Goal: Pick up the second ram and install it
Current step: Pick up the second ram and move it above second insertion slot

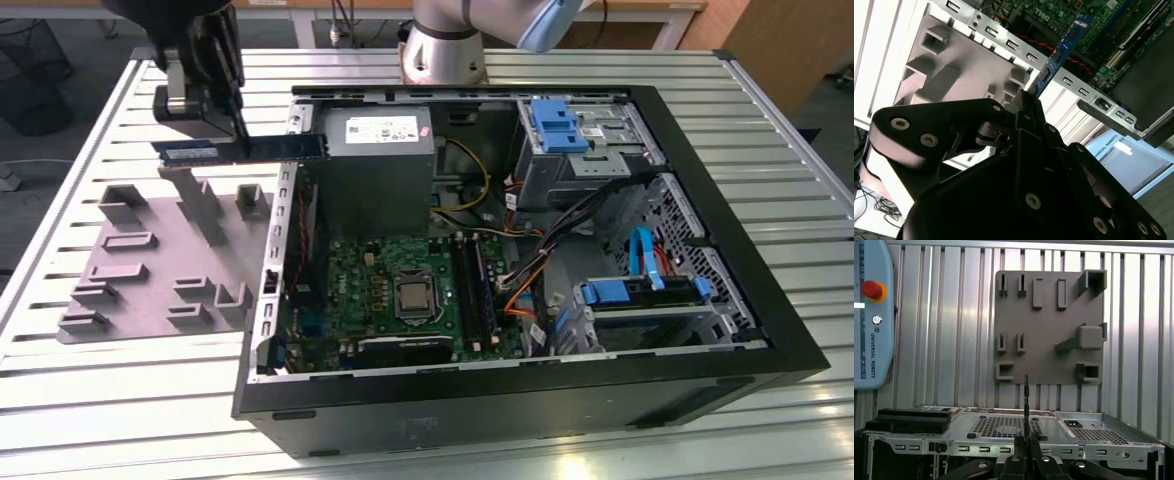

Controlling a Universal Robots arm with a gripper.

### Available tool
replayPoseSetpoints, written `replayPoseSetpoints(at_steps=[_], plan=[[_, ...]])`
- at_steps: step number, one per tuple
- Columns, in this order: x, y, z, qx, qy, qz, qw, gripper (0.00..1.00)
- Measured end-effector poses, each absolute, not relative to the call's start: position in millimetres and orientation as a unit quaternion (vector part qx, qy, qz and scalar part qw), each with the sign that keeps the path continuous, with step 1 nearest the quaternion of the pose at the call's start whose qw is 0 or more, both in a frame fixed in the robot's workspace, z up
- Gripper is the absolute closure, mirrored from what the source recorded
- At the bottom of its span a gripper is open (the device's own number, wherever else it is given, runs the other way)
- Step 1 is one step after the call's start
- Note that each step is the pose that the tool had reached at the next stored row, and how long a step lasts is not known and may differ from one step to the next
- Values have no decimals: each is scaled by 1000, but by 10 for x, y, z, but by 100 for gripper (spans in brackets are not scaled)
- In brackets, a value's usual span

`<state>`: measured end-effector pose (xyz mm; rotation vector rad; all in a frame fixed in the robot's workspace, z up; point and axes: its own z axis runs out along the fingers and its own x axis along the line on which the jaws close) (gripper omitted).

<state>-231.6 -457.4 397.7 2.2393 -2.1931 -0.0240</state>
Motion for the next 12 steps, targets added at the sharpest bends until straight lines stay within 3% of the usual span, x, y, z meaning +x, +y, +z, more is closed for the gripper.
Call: replayPoseSetpoints(at_steps=[12], plan=[[-2214,-4574,3977,714,-700,-8,4,86]])
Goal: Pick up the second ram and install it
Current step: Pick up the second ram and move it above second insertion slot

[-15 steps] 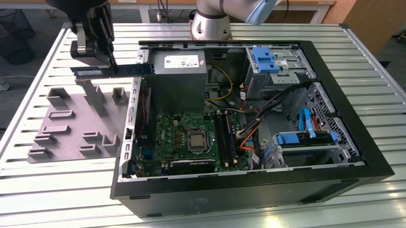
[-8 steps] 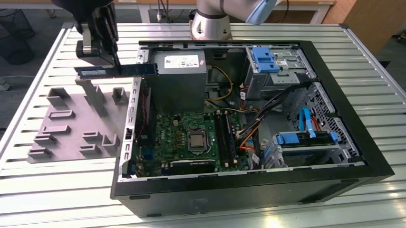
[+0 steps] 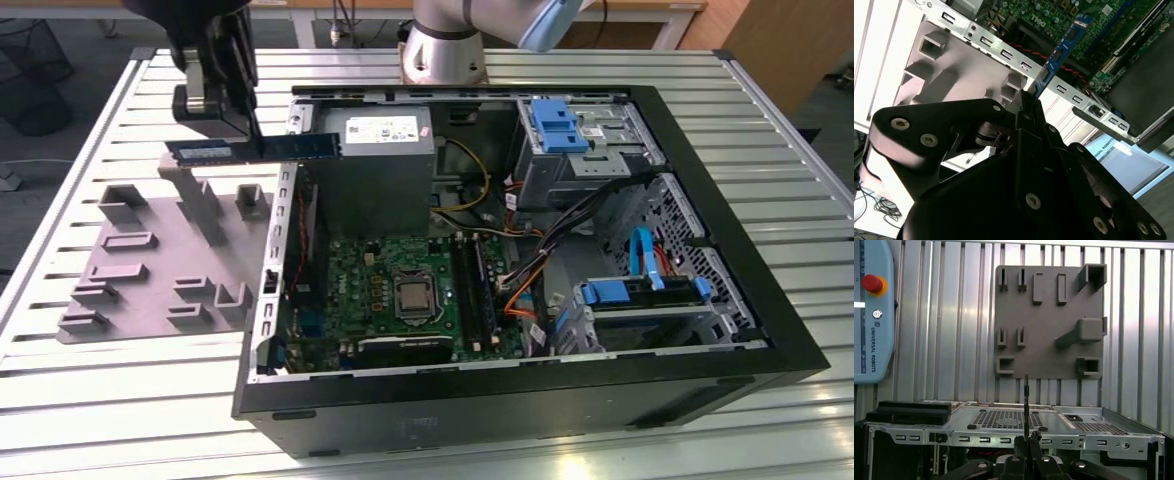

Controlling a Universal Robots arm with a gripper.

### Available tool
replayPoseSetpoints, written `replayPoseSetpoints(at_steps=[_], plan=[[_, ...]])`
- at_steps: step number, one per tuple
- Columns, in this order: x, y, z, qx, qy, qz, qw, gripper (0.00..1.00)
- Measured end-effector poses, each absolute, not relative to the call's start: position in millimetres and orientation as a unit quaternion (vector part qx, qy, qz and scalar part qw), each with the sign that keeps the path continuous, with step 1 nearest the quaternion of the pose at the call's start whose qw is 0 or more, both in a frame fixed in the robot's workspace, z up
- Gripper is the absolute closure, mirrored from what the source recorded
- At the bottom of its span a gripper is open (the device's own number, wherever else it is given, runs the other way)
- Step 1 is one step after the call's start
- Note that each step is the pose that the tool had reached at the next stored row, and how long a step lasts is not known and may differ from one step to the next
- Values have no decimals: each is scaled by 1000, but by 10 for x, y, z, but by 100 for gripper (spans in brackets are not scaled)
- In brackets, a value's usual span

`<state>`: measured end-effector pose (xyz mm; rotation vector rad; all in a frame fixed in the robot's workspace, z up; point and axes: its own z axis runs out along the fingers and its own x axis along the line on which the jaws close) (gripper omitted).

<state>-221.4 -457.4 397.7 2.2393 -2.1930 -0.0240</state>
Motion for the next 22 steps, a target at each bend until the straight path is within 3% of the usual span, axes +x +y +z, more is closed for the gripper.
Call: replayPoseSetpoints(at_steps=[22], plan=[[-2031,-4574,3977,714,-700,-8,4,86]])
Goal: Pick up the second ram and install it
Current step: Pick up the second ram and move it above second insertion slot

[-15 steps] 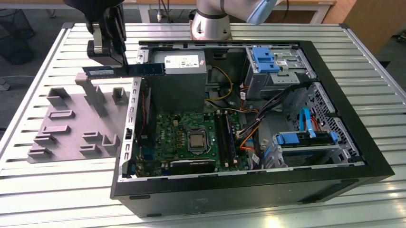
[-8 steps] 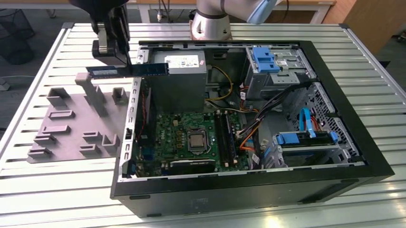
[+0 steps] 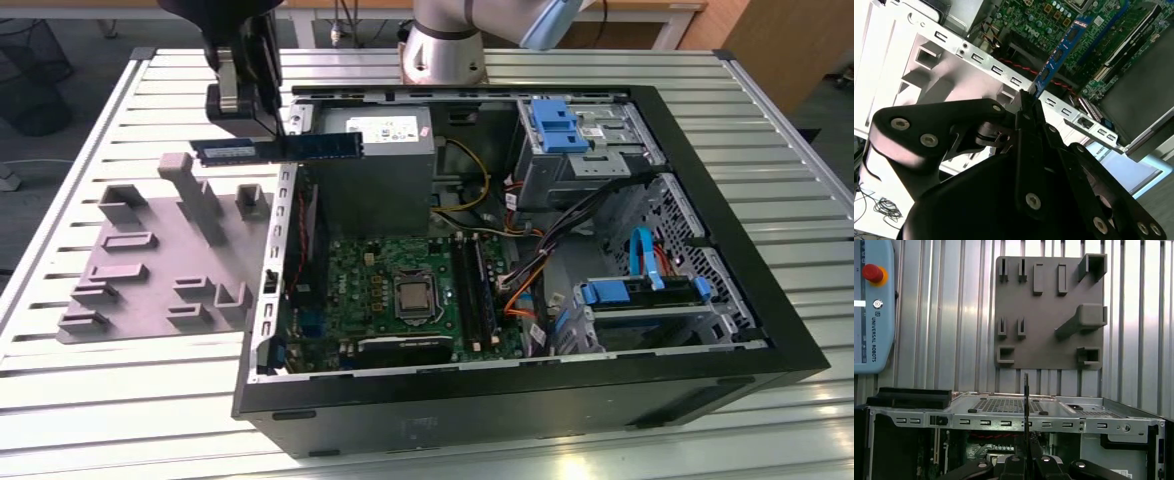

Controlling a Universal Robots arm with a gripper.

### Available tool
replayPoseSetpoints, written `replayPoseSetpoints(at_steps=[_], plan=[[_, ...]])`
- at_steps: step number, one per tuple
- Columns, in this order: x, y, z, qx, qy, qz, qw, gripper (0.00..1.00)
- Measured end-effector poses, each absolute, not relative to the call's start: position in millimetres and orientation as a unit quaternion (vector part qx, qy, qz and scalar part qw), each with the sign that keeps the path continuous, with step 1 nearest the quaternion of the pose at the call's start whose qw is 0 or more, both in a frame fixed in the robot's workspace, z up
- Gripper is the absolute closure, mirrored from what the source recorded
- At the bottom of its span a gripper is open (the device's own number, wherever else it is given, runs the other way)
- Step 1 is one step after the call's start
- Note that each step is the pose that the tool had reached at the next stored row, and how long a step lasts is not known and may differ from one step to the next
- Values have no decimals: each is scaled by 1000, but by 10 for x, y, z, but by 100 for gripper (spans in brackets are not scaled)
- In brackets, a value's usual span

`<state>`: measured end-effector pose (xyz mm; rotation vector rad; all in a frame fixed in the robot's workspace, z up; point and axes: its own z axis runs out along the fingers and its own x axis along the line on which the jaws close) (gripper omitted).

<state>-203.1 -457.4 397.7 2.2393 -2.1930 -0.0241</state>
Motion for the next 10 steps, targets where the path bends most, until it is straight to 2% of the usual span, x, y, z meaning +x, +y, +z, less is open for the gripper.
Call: replayPoseSetpoints(at_steps=[10], plan=[[-1939,-4574,3977,714,-700,-8,4,86]])
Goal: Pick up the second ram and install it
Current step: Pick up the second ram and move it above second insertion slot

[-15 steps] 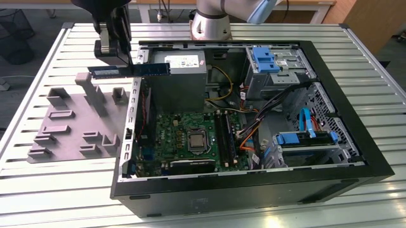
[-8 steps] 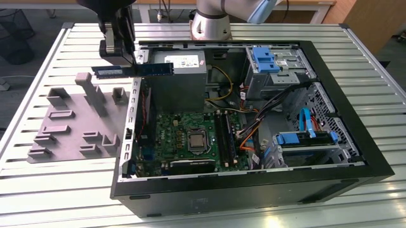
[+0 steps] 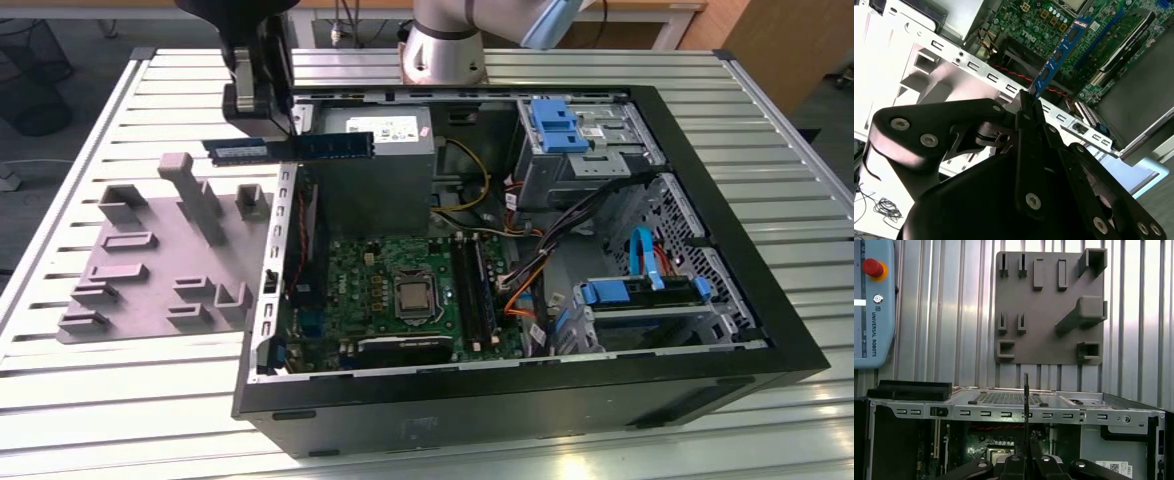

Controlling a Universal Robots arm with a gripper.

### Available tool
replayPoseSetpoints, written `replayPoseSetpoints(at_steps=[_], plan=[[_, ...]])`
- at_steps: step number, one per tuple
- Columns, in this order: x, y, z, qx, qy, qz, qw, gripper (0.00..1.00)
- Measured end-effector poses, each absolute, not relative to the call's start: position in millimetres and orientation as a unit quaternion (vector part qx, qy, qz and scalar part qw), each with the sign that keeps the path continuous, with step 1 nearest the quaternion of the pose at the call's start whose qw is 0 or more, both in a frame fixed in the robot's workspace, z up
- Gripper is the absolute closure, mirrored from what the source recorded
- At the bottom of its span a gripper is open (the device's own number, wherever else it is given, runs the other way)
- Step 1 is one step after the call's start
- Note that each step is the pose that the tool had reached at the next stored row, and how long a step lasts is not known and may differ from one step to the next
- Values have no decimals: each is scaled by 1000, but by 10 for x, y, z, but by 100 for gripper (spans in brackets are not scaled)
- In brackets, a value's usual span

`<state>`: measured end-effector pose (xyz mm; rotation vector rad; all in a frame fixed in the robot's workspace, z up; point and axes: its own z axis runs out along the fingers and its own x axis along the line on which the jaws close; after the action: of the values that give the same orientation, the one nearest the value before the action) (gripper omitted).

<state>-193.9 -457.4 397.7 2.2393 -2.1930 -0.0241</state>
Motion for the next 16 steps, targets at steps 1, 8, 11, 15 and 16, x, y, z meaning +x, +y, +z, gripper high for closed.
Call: replayPoseSetpoints(at_steps=[1,8,11,15,16], plan=[[-1929,-4574,3977,714,-700,-8,4,86],[-1836,-4574,3977,714,-700,-8,4,86],[-1789,-4574,3977,714,-700,-8,4,86],[-1733,-4574,3977,714,-700,-8,4,86],[-1720,-4574,3977,714,-700,-8,4,86]])
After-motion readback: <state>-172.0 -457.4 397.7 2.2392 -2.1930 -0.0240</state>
